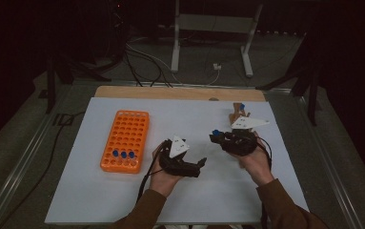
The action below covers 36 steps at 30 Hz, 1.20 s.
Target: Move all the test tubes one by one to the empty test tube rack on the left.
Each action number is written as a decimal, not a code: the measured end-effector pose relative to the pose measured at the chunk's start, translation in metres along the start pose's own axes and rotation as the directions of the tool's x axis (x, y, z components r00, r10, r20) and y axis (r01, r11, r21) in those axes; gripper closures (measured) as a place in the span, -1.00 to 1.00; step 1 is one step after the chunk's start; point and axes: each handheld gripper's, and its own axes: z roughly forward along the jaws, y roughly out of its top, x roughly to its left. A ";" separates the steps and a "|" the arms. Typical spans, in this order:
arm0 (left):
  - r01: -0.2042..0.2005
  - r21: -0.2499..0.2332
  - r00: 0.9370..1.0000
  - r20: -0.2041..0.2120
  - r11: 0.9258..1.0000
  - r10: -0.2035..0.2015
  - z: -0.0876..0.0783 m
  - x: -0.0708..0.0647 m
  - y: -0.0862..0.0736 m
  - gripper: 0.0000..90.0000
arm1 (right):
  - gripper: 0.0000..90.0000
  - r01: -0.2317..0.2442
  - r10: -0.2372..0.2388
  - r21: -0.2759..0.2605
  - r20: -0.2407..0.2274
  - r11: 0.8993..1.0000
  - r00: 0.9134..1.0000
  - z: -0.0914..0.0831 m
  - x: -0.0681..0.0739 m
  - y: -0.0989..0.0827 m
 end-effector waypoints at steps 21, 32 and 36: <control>-0.035 -0.025 0.999 -0.007 0.999 0.035 0.008 -0.006 0.007 0.61 | 0.70 0.014 -0.013 0.011 -0.092 1.000 0.996 0.011 0.024 0.006; -0.027 -0.044 1.000 0.001 0.999 0.027 0.006 -0.005 0.005 0.66 | 0.70 0.013 -0.012 0.012 -0.101 1.000 0.995 0.012 0.025 0.005; -0.022 -0.049 1.000 0.003 0.999 0.023 0.006 -0.004 0.004 0.66 | 0.70 0.012 -0.011 0.014 -0.102 1.000 0.995 0.012 0.025 0.005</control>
